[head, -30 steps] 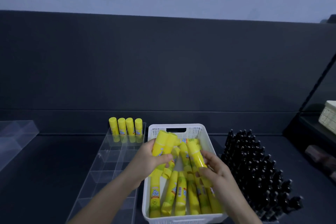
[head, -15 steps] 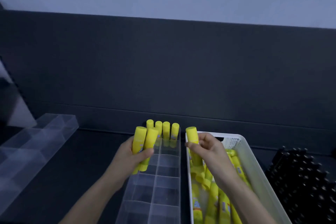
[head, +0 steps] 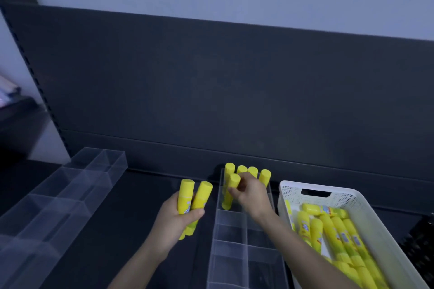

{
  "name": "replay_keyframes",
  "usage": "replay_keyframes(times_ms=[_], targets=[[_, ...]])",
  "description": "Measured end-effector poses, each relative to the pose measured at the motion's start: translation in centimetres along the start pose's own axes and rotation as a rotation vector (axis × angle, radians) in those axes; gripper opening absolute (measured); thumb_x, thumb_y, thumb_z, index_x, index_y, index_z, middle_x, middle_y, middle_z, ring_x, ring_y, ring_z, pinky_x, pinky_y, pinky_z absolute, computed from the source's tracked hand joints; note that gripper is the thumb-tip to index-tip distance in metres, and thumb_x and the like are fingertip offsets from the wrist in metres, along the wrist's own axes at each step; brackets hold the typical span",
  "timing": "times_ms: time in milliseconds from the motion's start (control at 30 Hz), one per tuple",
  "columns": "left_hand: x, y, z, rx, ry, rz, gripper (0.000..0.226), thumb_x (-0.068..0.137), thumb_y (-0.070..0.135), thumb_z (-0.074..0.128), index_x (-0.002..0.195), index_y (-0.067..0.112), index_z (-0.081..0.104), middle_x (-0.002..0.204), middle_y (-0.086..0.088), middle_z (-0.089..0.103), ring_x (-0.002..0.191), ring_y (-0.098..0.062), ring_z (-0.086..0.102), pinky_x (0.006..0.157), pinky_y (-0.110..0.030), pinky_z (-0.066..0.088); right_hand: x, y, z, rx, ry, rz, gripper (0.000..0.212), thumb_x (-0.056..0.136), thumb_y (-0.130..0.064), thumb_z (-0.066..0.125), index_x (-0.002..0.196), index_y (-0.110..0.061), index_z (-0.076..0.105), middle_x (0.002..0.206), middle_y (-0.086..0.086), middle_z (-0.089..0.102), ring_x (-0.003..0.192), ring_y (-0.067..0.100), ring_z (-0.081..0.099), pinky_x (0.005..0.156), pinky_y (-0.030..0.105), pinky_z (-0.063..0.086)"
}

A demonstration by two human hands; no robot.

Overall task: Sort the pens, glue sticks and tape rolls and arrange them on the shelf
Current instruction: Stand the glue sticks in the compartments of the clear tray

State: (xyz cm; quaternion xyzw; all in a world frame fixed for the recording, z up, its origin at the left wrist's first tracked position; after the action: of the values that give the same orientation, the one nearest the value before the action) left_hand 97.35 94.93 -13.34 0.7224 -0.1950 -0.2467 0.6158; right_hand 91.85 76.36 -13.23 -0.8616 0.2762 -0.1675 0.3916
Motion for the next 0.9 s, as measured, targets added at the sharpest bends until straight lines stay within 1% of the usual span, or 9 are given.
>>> replay_keyframes(times_ms=[67, 133, 300, 533, 667, 700, 767, 833, 900], targets=[[0.3, -0.4, -0.1, -0.021, -0.002, -0.012, 0.022, 0.075, 0.012, 0.074, 0.091, 0.011, 0.059, 0.076, 0.000, 0.061, 0.067, -0.010, 0.057, 0.057, -0.023, 0.046, 0.0, 0.5, 0.7, -0.056, -0.005, -0.004, 0.025, 0.084, -0.017, 0.063, 0.106, -0.008, 0.057, 0.088, 0.006, 0.066, 0.085, 0.021, 0.061, 0.076, 0.027, 0.045], [0.5, -0.7, -0.2, -0.036, -0.008, -0.026, 0.018, 0.081, 0.003, 0.067, 0.088, 0.016, 0.058, 0.077, 0.004, 0.063, 0.069, -0.008, 0.058, 0.056, -0.019, 0.047, 0.0, 0.6, 1.0, -0.085, -0.005, -0.020, 0.026, 0.083, -0.018, 0.065, 0.106, -0.009, 0.058, 0.092, 0.008, 0.068, 0.086, 0.022, 0.063, 0.077, 0.028, 0.047], [0.9, -0.9, -0.2, -0.050, -0.019, -0.034, 0.018, 0.081, 0.002, 0.066, 0.086, 0.017, 0.058, 0.080, 0.002, 0.063, 0.072, -0.009, 0.058, 0.059, -0.022, 0.047, -0.1, 0.7, 1.3, -0.152, -0.043, -0.045, 0.027, 0.082, -0.020, 0.066, 0.105, -0.012, 0.056, 0.092, 0.008, 0.069, 0.088, 0.025, 0.064, 0.082, 0.034, 0.051], [1.1, -0.6, 0.3, -0.065, -0.032, -0.030, 0.018, 0.081, 0.002, 0.066, 0.087, 0.016, 0.057, 0.077, -0.001, 0.060, 0.068, -0.013, 0.055, 0.056, -0.024, 0.044, -0.4, 0.5, 1.3, -0.180, -0.031, -0.059, 0.036, 0.081, -0.021, 0.067, 0.113, -0.012, 0.054, 0.097, 0.008, 0.070, 0.092, 0.024, 0.064, 0.081, 0.032, 0.050], [1.0, -0.2, 0.6, -0.089, -0.035, -0.020, 0.019, 0.080, 0.001, 0.067, 0.087, 0.015, 0.057, 0.076, -0.002, 0.059, 0.067, -0.014, 0.053, 0.055, -0.025, 0.042, -1.4, -0.2, -0.3, -0.102, 0.024, -0.048, 0.039, 0.081, -0.016, 0.068, 0.117, -0.009, 0.056, 0.103, 0.005, 0.068, 0.097, 0.019, 0.063, 0.089, 0.031, 0.050], [0.9, -0.1, 0.7, -0.101, -0.039, -0.016, 0.020, 0.079, 0.000, 0.067, 0.086, 0.016, 0.057, 0.074, 0.000, 0.060, 0.066, -0.014, 0.053, 0.055, -0.024, 0.042, -1.8, -0.5, -1.0, -0.066, 0.059, -0.054, 0.034, 0.081, -0.014, 0.067, 0.114, -0.008, 0.059, 0.100, 0.003, 0.068, 0.093, 0.016, 0.063, 0.087, 0.025, 0.049], [0.9, 0.2, 1.2, -0.117, -0.051, -0.004, 0.023, 0.079, 0.000, 0.067, 0.087, 0.020, 0.059, 0.068, 0.008, 0.063, 0.062, -0.008, 0.055, 0.052, -0.020, 0.043, -2.8, -1.5, -2.1, 0.078, 0.083, -0.067, 0.020, 0.083, -0.012, 0.065, 0.103, -0.010, 0.064, 0.089, -0.001, 0.067, 0.081, 0.007, 0.061, 0.075, 0.008, 0.047], [1.0, 0.5, 1.8, -0.133, -0.071, 0.008, 0.026, 0.078, -0.002, 0.068, 0.088, 0.021, 0.061, 0.063, 0.010, 0.063, 0.054, -0.001, 0.056, 0.049, -0.016, 0.042, -3.9, -2.7, -2.6, 0.257, -0.013, -0.078, 0.013, 0.084, -0.011, 0.065, 0.096, -0.013, 0.066, 0.083, -0.005, 0.065, 0.075, 0.000, 0.058, 0.068, 0.004, 0.043], [0.9, 0.9, 2.6, -0.145, -0.108, 0.023, 0.026, 0.078, -0.003, 0.067, 0.091, 0.019, 0.061, 0.063, 0.009, 0.063, 0.051, 0.002, 0.055, 0.046, -0.015, 0.042, -4.5, -3.6, -2.4, 0.329, -0.130, -0.106, 0.011, 0.083, -0.013, 0.066, 0.095, -0.014, 0.067, 0.082, -0.004, 0.063, 0.074, -0.001, 0.055, 0.070, 0.006, 0.044]])
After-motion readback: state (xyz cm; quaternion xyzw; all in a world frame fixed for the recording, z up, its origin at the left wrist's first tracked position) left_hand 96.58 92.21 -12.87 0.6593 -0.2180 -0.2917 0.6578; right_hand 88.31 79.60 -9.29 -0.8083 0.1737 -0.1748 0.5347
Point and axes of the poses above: each hand's wrist, its own x-axis towards the middle knuckle, its own z-axis out of the palm, y = z × x, the point moved 4 cm from there along x, towards the middle knuckle
